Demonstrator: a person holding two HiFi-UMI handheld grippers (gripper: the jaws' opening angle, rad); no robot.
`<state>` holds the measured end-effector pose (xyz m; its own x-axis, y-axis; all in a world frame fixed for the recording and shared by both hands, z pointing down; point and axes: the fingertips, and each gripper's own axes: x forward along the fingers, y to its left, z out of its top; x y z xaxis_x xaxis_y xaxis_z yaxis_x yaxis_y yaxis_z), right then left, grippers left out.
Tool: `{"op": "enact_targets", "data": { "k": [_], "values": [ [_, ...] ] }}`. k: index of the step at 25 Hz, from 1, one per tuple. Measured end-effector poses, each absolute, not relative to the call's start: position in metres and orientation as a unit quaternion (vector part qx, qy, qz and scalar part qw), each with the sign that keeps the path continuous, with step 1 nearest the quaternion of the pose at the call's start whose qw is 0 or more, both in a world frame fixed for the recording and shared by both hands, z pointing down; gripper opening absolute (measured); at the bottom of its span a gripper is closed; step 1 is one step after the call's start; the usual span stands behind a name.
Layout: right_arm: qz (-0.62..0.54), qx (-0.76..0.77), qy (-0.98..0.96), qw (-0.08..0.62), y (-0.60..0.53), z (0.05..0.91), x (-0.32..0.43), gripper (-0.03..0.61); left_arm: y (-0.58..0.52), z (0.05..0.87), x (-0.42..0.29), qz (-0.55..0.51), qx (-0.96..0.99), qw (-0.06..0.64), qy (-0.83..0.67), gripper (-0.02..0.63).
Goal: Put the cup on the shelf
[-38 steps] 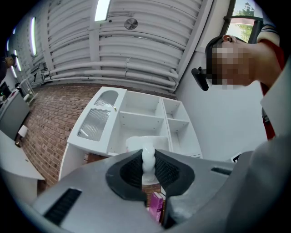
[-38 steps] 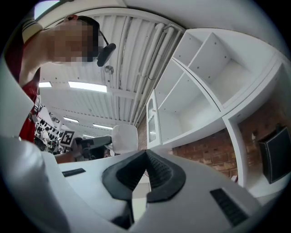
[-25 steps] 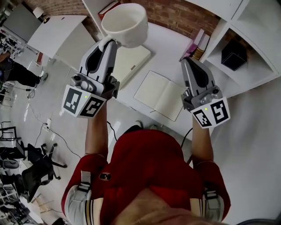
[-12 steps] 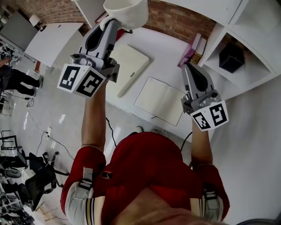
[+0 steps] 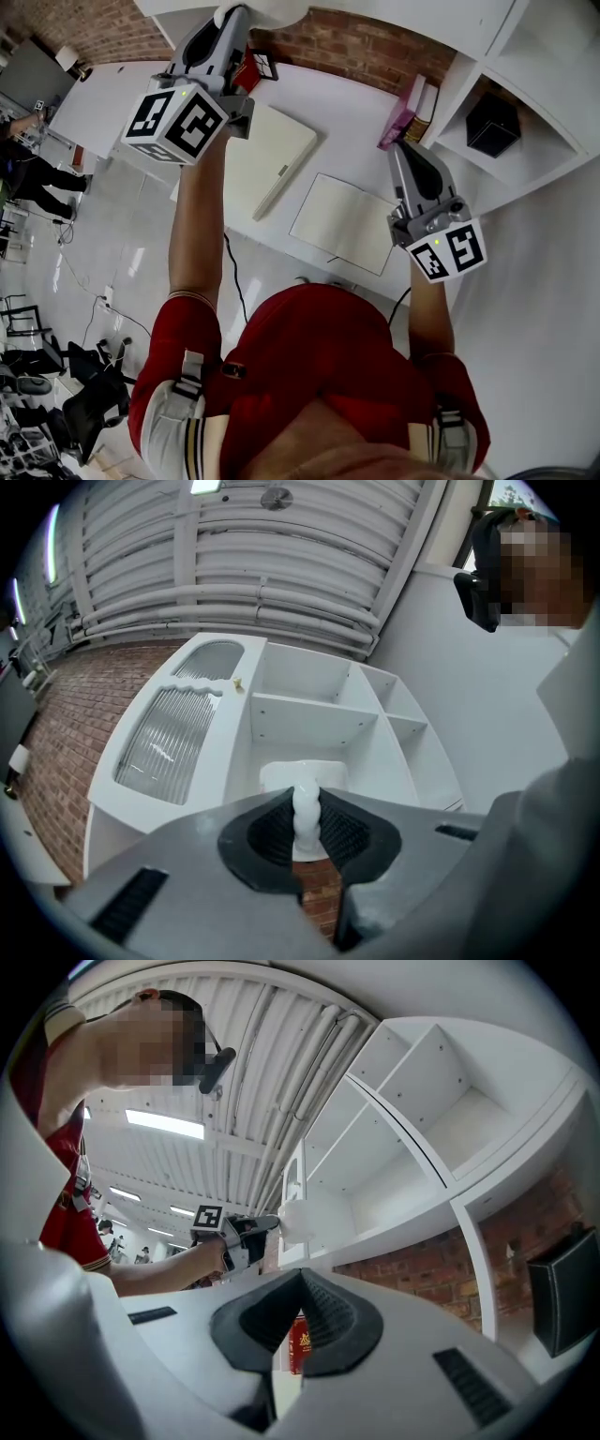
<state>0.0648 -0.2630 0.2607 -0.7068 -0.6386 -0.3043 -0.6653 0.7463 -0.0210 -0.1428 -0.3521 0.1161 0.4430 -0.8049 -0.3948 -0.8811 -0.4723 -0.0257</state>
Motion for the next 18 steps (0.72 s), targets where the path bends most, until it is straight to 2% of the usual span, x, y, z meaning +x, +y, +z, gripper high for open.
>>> {"op": "enact_targets", "data": {
  "k": [18],
  "values": [
    [0.042,-0.387,0.912,0.132,-0.287,0.269,0.062,-0.003,-0.441,0.106,-0.143,0.139,-0.839,0.111,0.514,0.048]
  ]
}}
